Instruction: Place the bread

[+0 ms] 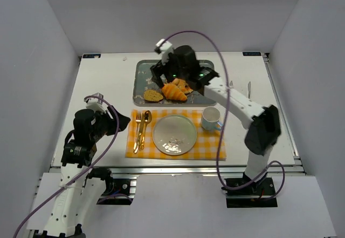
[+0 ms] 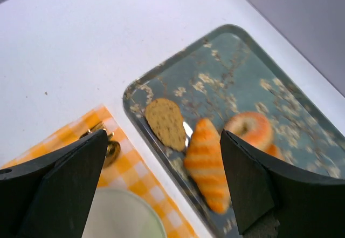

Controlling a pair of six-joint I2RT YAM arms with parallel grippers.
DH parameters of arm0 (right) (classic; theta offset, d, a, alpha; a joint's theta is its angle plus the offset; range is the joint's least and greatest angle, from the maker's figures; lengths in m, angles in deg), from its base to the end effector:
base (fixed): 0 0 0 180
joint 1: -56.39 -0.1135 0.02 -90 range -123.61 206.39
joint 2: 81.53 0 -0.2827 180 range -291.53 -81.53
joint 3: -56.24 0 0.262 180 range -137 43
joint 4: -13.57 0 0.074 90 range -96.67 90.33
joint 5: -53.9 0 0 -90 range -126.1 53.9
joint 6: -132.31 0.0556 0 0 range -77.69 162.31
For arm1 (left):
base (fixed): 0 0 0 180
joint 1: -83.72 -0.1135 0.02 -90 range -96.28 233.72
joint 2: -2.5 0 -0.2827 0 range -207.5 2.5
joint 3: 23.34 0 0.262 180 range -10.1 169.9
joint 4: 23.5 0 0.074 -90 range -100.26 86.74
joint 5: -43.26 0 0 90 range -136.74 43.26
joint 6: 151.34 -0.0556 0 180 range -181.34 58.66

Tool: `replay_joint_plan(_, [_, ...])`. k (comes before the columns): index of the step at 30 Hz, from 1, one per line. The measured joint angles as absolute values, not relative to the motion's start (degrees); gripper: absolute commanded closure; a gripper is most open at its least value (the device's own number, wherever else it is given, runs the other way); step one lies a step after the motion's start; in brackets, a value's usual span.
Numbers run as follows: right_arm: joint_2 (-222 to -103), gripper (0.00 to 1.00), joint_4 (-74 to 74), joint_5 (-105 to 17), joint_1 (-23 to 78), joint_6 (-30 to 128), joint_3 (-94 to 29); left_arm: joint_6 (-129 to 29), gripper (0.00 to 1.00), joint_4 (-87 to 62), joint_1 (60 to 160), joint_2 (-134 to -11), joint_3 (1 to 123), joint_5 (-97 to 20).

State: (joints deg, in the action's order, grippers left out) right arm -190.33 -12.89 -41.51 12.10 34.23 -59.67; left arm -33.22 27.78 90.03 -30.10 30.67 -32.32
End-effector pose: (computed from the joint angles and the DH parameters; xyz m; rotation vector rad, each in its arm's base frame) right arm 0.3493 0.3481 0.3707 -0.9142 1.7120 0.5143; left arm 0.1343 -0.0288 0.2978 -0.2498 2.1211 -0.6223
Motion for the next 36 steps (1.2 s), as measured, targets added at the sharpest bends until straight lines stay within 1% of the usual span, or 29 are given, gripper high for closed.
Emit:
replay_joint_plan(3, [-181.06,0.11,-12.6,-41.7,15.86,35.68,-52.5,-33.24,0.34,27.21,90.03,-30.95,30.67,-32.32])
replay_joint_plan(5, [-176.56,0.11,-12.78,-44.22,20.97,35.35,-47.91,-33.22,0.34,26.84,90.03,-31.47,30.67,-32.3])
replay_joint_plan(7, [-173.06,0.11,-12.91,-50.31,28.8,33.82,-43.02,-33.24,0.34,26.25,90.03,-31.89,30.67,-32.1])
replay_joint_plan(9, [-170.2,0.11,-12.27,-57.42,39.03,32.42,-37.31,-33.24,0.34,25.51,90.03,-32.46,30.67,-31.77])
replay_joint_plan(12, [-167.31,0.11,-12.34,-61.24,52.71,31.59,-30.17,-33.24,0.34,24.39,90.03,-33.33,30.67,-31.23])
replay_joint_plan(13, [-166.28,0.15,-12.49,-60.8,56.25,31.3,-27.83,-33.26,0.34,23.96,90.03,-33.61,30.67,-31.08])
replay_joint_plan(15, [-163.68,0.22,-12.43,-59.49,60.01,30.65,-23.48,-33.26,0.34,23.47,90.03,-34.05,30.65,-30.9])
replay_joint_plan(16, [-161.85,0.26,-12.45,-58.27,61.26,30.41,-20.94,-33.24,0.34,23.08,90.03,-34.2,30.63,-30.81])
replay_joint_plan(17, [-159.99,0.25,-12.54,-56.85,62.09,30.12,-18.65,-33.22,0.34,22.36,90.03,-34.31,30.54,-30.68])
replay_joint_plan(19, [-156.93,0.12,-13.08,-53.59,62.76,29.82,-15.0,-33.0,0.34,20.76,90.03,-34.45,30.04,-30.07])
replay_joint_plan(25, [-153.93,0.11,-13.5,-47.58,62.76,27.09,-6.12,-32.87,0.34,18.18,90.03,-36.81,28.95,-28.1])
replay_joint_plan(29, [-156.29,0.11,-14.22,-45.5,62.76,26.8,-2.43,-33.07,0.34,17.51,90.03,-38.49,28.92,-27.8])
replay_joint_plan(36, [-165.98,0.11,-10.81,-42.86,62.76,26.95,-2.34,-33.22,0.34,16.24,90.03,-38.38,28.23,-27.43])
